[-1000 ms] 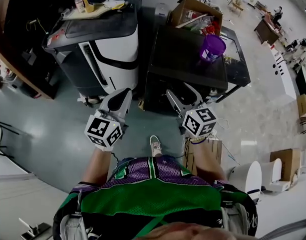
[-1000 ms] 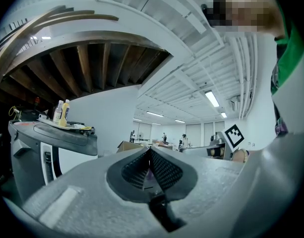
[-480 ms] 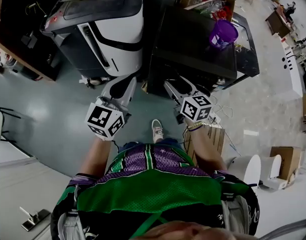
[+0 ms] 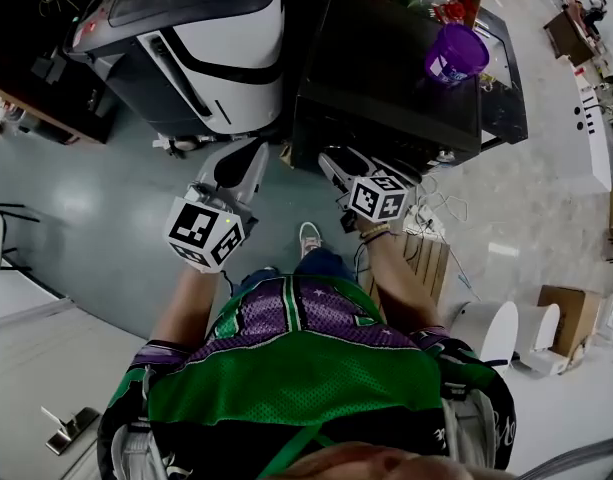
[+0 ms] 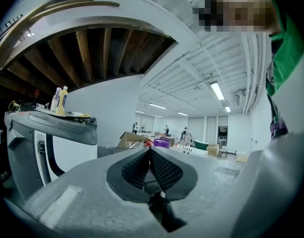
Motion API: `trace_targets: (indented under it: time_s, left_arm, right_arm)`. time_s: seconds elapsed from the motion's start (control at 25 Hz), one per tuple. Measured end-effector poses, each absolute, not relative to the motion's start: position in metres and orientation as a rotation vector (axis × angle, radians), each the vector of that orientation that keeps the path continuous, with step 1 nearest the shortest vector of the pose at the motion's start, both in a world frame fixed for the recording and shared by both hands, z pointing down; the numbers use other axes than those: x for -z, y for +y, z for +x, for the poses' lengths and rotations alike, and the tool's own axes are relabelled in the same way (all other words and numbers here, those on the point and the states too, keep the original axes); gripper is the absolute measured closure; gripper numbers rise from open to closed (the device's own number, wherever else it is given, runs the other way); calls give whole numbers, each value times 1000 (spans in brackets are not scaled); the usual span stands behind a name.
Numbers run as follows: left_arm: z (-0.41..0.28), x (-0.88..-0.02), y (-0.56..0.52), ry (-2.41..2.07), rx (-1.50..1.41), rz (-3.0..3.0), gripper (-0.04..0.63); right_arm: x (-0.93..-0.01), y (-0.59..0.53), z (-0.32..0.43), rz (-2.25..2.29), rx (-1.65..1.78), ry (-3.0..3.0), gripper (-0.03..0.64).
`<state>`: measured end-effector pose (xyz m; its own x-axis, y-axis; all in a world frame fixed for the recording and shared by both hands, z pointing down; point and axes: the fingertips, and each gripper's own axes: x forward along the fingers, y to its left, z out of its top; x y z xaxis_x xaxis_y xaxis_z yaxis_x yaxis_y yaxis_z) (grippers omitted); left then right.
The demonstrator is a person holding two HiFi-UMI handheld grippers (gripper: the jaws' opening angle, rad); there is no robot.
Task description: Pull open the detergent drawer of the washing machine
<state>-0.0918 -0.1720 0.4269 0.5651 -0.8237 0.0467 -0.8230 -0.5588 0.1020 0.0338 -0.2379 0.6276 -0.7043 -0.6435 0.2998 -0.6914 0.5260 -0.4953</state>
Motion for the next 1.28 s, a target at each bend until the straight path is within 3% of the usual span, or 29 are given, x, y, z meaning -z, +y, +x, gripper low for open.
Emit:
trace_targets:
  time_s: [0.52, 1.28]
  left_arm:
    - [-67, -448, -221, -1421, -76, 2641, 578]
    - [-63, -472, -253, -1432, -212, 2599, 578]
  right_arm:
    - [-739, -306, 54, 1195, -1292, -2589, 363]
    - [-788, -373, 55, 1227, -1798, -2609, 239]
